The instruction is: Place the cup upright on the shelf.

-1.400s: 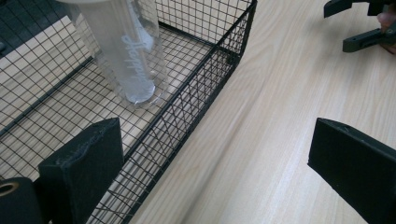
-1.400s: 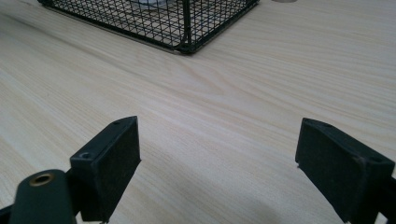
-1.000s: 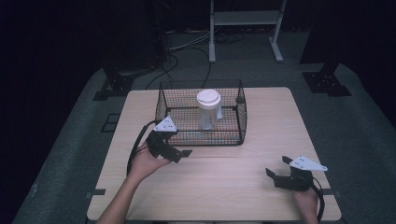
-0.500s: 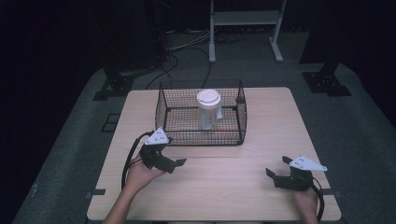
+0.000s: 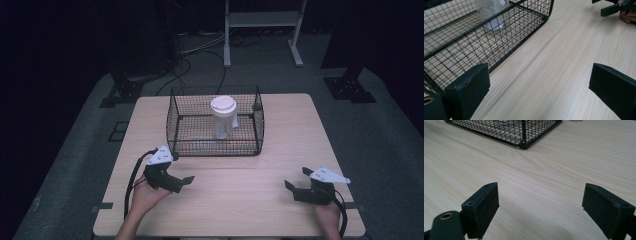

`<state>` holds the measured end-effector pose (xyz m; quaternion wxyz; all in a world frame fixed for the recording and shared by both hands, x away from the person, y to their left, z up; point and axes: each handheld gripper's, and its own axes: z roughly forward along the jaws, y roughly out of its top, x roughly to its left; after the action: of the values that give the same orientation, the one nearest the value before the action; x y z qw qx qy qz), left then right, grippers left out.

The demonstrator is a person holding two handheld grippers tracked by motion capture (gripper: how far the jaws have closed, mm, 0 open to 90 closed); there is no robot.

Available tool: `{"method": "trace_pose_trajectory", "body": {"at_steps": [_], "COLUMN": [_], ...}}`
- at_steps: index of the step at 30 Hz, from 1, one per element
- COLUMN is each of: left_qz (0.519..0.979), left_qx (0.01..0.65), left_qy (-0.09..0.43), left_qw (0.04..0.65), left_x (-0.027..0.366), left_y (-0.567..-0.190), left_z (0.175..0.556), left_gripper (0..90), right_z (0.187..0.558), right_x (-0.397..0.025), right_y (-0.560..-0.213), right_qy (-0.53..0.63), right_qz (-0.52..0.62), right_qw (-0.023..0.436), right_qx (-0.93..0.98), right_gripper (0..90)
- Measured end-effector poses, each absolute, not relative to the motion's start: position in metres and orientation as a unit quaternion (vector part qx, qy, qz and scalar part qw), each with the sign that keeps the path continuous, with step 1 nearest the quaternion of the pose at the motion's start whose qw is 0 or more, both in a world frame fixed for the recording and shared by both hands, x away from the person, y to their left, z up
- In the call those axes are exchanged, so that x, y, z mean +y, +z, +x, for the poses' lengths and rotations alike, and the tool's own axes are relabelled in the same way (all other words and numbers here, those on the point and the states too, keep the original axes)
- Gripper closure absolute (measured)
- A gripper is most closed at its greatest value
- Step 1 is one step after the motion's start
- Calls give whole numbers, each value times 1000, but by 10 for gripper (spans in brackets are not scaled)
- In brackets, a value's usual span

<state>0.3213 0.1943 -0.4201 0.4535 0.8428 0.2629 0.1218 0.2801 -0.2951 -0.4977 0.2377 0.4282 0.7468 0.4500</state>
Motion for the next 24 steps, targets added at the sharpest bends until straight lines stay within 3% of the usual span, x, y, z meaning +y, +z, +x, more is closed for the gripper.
{"method": "trace_pose_trajectory", "body": {"at_steps": [24], "left_qz": [824], "left_qx": [297], "left_qy": [146], "left_qw": [459], "left_x": [226], "left_y": [-444], "left_z": [297], "left_gripper": [23], "right_z": [280], "right_x": [-295], "right_y": [-498], "right_qy": [450], "right_qz": [428], "right_qw": [239], "right_qx": [747], "right_gripper": [129]}}
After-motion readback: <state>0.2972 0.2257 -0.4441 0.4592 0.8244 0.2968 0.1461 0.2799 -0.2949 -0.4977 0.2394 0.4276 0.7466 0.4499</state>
